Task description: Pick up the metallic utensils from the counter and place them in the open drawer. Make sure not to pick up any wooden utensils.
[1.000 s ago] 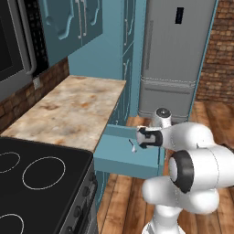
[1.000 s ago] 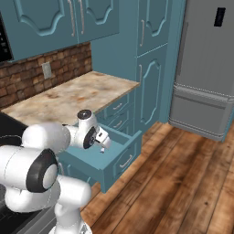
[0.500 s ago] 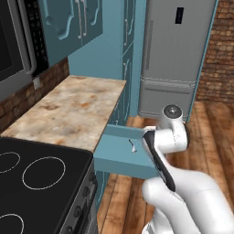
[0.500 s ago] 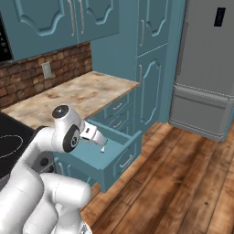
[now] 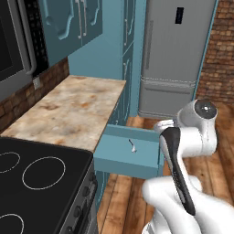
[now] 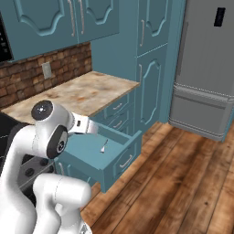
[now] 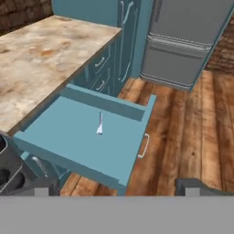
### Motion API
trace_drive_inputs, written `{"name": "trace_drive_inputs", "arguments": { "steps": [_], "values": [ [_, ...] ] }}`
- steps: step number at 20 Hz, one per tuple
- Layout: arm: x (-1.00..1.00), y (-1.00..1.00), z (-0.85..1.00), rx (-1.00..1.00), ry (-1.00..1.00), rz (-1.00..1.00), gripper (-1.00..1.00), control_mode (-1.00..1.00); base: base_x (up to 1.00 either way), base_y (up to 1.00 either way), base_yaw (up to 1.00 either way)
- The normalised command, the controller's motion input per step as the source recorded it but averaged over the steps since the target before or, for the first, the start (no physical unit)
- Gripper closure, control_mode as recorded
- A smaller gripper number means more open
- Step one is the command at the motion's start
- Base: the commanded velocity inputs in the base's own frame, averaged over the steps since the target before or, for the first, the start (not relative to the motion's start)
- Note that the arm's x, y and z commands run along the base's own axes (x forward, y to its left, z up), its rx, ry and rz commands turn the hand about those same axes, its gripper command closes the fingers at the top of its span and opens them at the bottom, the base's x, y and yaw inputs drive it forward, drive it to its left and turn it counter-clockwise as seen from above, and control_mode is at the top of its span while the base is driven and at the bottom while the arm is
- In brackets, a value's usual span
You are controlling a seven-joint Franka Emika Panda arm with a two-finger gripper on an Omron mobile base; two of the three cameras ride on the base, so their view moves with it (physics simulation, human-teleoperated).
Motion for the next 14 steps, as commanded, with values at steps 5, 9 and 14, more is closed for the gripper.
{"name": "trace_drive_inputs", "arguments": {
  "steps": [5,9,14],
  "values": [
    [-0.34,0.01,0.48,0.0,-0.21,0.28,-1.0,-1.0,0.0,0.0,0.0],
    [0.0,0.0,0.0,0.0,0.0,0.0,-1.0,1.0,-0.22,0.03,0.45],
    [0.0,0.0,0.0,0.0,0.0,0.0,-1.0,1.0,-0.67,-0.14,0.26]
  ]
}}
